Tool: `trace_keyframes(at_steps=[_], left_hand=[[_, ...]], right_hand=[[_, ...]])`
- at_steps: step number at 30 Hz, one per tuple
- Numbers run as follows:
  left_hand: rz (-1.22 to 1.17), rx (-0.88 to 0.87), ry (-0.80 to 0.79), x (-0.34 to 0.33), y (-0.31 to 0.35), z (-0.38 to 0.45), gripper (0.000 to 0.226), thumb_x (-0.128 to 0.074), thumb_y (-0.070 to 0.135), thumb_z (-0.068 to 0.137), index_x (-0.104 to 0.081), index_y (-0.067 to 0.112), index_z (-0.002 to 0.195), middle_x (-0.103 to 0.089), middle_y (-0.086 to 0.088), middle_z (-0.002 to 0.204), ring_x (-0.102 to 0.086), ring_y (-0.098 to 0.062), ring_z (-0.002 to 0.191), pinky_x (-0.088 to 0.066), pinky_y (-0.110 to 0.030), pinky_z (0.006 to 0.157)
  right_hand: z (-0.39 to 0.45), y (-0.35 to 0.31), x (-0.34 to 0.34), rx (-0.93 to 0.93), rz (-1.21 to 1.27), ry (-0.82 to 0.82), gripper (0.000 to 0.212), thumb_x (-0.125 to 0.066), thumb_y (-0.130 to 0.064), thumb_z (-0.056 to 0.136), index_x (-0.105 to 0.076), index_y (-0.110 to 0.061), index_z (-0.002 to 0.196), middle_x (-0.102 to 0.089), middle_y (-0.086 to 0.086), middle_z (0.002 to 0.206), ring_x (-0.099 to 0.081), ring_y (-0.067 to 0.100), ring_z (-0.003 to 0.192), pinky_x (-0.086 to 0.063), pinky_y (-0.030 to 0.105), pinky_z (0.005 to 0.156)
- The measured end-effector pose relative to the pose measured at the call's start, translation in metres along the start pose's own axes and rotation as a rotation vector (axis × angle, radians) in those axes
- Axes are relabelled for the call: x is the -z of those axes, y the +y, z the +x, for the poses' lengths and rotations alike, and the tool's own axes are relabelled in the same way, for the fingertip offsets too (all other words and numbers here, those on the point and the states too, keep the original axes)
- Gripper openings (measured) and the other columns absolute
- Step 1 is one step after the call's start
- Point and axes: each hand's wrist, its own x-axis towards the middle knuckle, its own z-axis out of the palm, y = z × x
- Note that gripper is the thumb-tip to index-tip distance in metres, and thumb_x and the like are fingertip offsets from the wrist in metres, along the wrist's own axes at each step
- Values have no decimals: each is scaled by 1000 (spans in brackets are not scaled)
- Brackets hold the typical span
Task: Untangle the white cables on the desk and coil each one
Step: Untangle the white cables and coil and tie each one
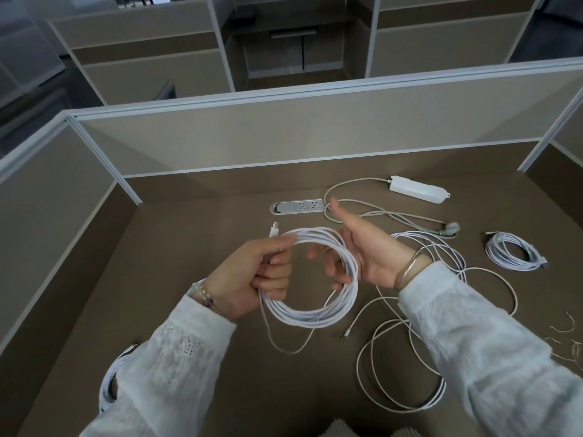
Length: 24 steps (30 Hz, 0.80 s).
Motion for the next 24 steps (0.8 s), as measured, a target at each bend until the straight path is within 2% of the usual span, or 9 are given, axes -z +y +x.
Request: trace_keyframes(at_steps=[2,4,6,8,13,17,19,21,24], left_hand=[[23,11,-31,0,1,-1,44,-55,35,85,-31,19,52,-12,8,45,-6,-9,40,-25,-20,38],[21,12,-58,2,1,-3,45,-57,35,87,-32,19,53,-13,8,45,-8,-9,39,-29,-20,38],[9,11,-72,4,0,-4,45,-61,36,85,-33,18,55,-14,8,45,-8,-8,38,-31,-20,38],[-36,7,-93,6,-2,-4,44,-61,42,82,-36,18,56,-15,9,43,-12,-5,34,-30,-20,38],[-51,8,-33,4,-6,0,46,-51,48,89,-43,17,55,-14,8,45,-12,-4,33,-22,-18,38],[48,-15,21,-4,-8,-1,48,-50,46,89,-32,20,54,-10,6,49,-10,-10,40,-37,-22,45],[4,-16,16,-5,-10,0,51,-48,48,91,-29,21,53,-11,6,49,-10,-11,42,-40,-24,48],[-89,-35,-4,-3,-9,2,52,-48,49,91,-29,22,52,-13,8,47,-11,-9,40,-29,-20,41],[-244,-106,27,3,-2,5,50,-50,47,90,-31,22,51,-15,9,45,-15,-4,34,-19,-17,33]], right_hand=[[2,-1,-1,-5,-61,31,81,-30,-72,86,-65,-2,66,-46,8,41,-39,19,33,-47,27,50],[4,1,-2,26,-61,70,65,-46,-63,84,-58,-6,56,-35,4,36,-33,18,32,-43,26,49],[5,5,-2,68,5,72,48,-59,-52,77,-53,-10,56,-30,0,36,-30,15,32,-40,26,48],[3,8,-2,95,56,62,42,-61,-48,75,-52,-10,60,-29,-2,37,-28,13,32,-39,25,47],[2,10,-7,52,-6,99,57,-52,-66,71,-60,-9,64,-42,2,42,-41,18,36,-47,28,49],[8,13,-10,136,-73,121,51,-66,-59,68,-49,-11,61,-24,0,36,-20,10,29,-21,18,39],[11,12,-9,161,-53,131,51,-66,-59,68,-47,-13,61,-21,-1,37,-17,9,30,-16,16,38],[13,9,-8,173,9,123,53,-60,-64,69,-54,-11,64,-25,-3,38,-20,9,31,-20,19,38],[16,16,-7,207,164,83,47,-56,-56,72,-61,-11,79,-51,0,52,-47,14,45,-46,28,53]])
